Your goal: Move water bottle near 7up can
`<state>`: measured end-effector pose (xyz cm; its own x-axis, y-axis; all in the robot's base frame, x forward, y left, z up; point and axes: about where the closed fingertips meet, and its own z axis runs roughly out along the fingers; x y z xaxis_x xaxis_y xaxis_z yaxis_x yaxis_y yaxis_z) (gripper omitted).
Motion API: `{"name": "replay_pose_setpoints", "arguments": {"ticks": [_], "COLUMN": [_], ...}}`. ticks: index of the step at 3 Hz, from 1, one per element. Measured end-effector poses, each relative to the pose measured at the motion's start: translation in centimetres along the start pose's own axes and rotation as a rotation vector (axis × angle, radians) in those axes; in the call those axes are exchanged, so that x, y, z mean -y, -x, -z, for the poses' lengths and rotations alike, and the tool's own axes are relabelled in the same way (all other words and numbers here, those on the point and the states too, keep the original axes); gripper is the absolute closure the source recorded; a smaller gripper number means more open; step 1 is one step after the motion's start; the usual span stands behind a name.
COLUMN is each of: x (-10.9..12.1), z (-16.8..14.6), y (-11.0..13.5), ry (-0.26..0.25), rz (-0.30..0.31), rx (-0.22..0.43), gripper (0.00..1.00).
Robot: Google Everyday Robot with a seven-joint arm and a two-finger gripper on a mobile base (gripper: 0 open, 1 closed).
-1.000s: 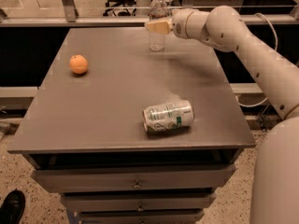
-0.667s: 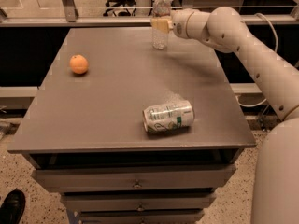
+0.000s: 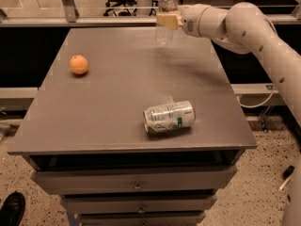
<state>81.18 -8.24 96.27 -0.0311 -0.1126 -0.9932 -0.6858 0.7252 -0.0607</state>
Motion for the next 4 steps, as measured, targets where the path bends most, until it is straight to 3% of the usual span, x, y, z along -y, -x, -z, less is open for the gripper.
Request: {"name": "replay_pose_setpoints", "arguments": {"ticks": [1,2,4], "x": [-2.0,-2.8,-5.6], "z": [6.9,11.2,19.7], "y": [0.1,-0.1,-4.1], "ry": [0.070,0.075,0.041], "rz": [-0.017,-0.041,-0.143], "rx": [-0.032,-0.057,-0.132], "gripper": [1.00,1.00,1.00]}}
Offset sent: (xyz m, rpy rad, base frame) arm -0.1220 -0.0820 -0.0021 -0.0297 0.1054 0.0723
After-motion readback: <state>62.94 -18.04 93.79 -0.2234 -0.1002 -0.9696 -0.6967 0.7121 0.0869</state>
